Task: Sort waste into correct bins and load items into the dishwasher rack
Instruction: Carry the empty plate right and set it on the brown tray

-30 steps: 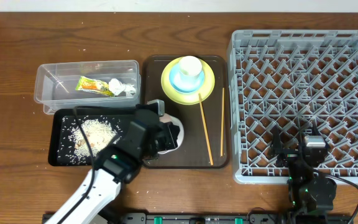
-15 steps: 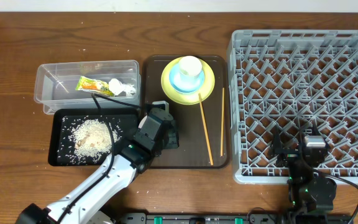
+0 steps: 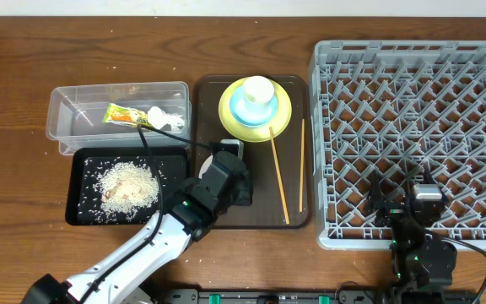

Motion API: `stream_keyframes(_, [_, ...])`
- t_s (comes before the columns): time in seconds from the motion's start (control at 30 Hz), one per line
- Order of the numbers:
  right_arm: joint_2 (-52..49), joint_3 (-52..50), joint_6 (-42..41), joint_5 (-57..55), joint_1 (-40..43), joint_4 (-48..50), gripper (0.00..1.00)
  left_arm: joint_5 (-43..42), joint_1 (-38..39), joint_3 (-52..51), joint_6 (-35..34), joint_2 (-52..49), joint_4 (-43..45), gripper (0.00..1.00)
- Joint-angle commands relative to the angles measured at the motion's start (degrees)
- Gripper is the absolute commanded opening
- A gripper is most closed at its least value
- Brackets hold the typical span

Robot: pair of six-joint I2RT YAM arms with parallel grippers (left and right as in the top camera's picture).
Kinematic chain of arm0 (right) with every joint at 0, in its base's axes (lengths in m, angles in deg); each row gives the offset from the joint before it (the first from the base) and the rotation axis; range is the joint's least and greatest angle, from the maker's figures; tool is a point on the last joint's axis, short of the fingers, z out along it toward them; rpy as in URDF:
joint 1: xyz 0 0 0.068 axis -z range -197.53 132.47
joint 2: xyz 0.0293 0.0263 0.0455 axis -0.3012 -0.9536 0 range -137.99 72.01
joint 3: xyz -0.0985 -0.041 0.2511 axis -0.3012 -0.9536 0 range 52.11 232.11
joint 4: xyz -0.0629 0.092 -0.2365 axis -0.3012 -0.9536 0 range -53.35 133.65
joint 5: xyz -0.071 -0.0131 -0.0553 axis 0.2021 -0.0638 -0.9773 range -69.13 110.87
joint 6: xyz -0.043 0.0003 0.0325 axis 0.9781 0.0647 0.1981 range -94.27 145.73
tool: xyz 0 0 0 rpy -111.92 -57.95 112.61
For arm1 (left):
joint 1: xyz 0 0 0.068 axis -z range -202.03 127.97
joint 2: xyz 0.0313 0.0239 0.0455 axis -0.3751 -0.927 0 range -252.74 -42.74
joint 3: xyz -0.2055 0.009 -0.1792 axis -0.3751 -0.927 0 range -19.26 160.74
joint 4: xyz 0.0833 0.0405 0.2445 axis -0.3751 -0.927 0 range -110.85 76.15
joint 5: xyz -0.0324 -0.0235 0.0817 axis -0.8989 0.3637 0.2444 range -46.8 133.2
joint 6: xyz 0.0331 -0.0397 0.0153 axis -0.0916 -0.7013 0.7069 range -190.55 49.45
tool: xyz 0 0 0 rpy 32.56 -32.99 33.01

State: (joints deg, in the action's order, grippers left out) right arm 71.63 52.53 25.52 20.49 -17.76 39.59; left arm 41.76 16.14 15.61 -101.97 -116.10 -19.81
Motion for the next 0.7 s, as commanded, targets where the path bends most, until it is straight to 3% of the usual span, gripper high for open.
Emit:
stream_keyframes(0.0, [0.0, -0.1, -0.2, 0.2, -0.2, -0.2, 0.99, 1.0, 0.2, 1.6, 1.0, -0.9, 0.1, 0.16])
stream_keyframes(0.07, [0.0, -0.1, -0.2, 0.2, -0.2, -0.2, 0.99, 1.0, 0.2, 1.6, 1.0, -1.4, 0.1, 0.28])
stream_keyframes(0.23, [0.0, -0.1, -0.2, 0.2, -0.2, -0.2, 0.99, 1.0, 0.2, 1.6, 1.7, -1.7, 1.0, 0.41])
stream_keyframes(0.47, [0.0, -0.1, -0.2, 0.2, -0.2, -0.2, 0.99, 1.1, -2.4, 3.0, 3.4, 1.9, 0.9, 0.43])
stream_keyframes(0.67, [0.0, -0.1, -0.2, 0.2, -0.2, -0.2, 0.99, 1.0, -13.0, 3.9, 3.4, 5.4, -5.2, 0.43])
